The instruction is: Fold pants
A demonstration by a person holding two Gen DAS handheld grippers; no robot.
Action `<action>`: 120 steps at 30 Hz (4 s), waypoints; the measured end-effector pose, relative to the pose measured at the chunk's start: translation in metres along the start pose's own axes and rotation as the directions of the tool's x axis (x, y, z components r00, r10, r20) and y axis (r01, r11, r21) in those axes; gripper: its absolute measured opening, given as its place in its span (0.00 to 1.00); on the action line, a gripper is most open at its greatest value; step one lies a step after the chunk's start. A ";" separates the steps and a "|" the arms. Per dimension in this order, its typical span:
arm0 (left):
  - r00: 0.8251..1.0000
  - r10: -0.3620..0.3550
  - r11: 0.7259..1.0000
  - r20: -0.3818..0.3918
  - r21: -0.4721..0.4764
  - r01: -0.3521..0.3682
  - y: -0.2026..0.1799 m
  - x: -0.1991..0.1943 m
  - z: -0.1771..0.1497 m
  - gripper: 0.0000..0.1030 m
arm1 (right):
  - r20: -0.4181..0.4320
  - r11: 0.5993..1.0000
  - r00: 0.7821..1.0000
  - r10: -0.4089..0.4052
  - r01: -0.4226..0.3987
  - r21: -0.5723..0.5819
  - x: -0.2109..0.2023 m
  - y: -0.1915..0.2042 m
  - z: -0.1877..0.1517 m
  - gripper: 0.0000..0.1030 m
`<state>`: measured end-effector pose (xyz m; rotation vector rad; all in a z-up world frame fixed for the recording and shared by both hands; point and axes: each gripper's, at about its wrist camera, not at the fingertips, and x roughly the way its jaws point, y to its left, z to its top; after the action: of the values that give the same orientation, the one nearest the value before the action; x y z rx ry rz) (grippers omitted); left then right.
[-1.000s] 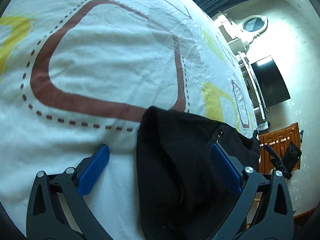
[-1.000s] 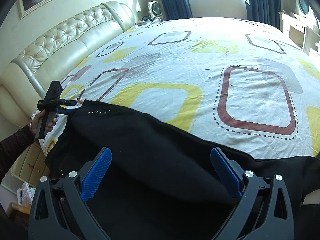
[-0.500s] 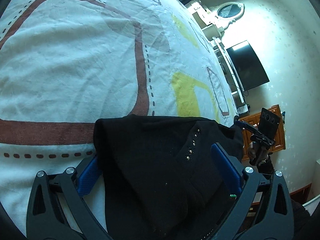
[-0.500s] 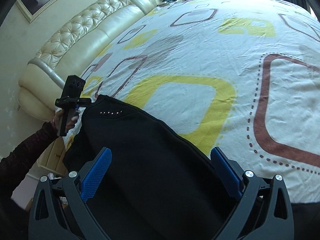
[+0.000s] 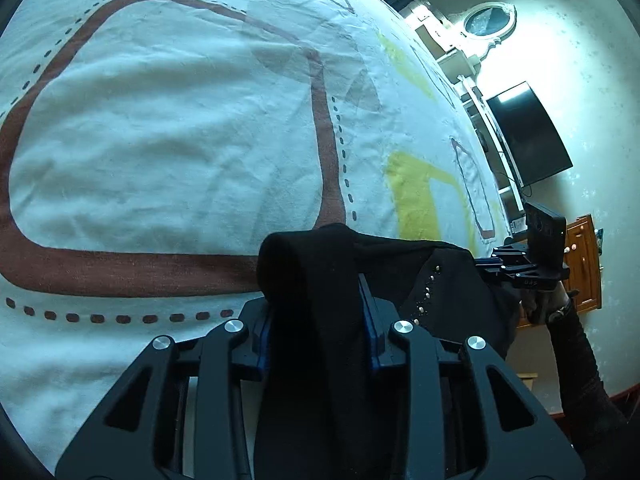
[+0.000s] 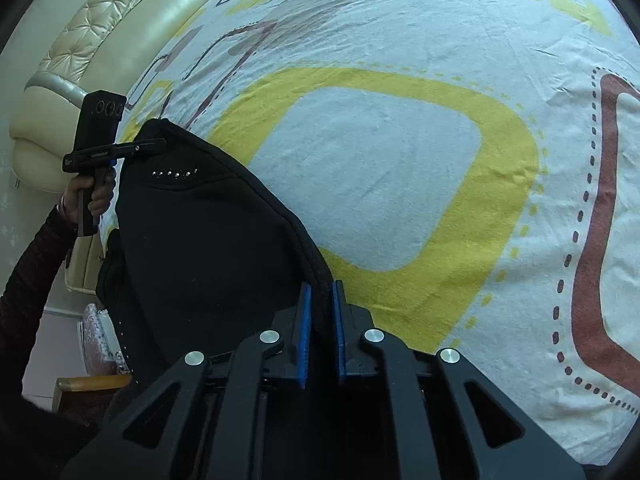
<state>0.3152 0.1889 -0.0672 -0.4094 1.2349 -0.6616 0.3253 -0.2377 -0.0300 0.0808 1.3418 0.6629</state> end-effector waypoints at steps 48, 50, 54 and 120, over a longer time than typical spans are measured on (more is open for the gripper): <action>0.949 -0.068 0.897 0.307 -0.397 0.192 -0.050 -0.095 -0.257 0.61 | 0.446 0.819 0.869 0.215 -0.410 0.402 -0.050 0.070 -0.270 0.49; 0.949 -0.049 0.888 0.310 -0.422 0.183 -0.053 -0.086 -0.259 0.62 | 0.468 0.768 0.859 0.207 -0.439 0.466 -0.049 0.060 -0.279 0.49; 0.948 0.004 0.898 0.319 -0.419 0.137 -0.055 -0.076 -0.259 0.65 | 0.495 0.697 0.847 0.194 -0.474 0.538 -0.042 0.051 -0.288 0.49; 0.897 0.223 0.937 0.382 -0.337 -0.090 -0.105 -0.066 -0.194 0.63 | 0.446 0.448 0.693 -0.567 -0.196 0.872 -0.273 -0.246 -0.476 0.46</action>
<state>0.0936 0.1660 -0.0113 -0.6682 0.9476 -0.2148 -0.0332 -0.7199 -0.0164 0.9441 0.7534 -0.3935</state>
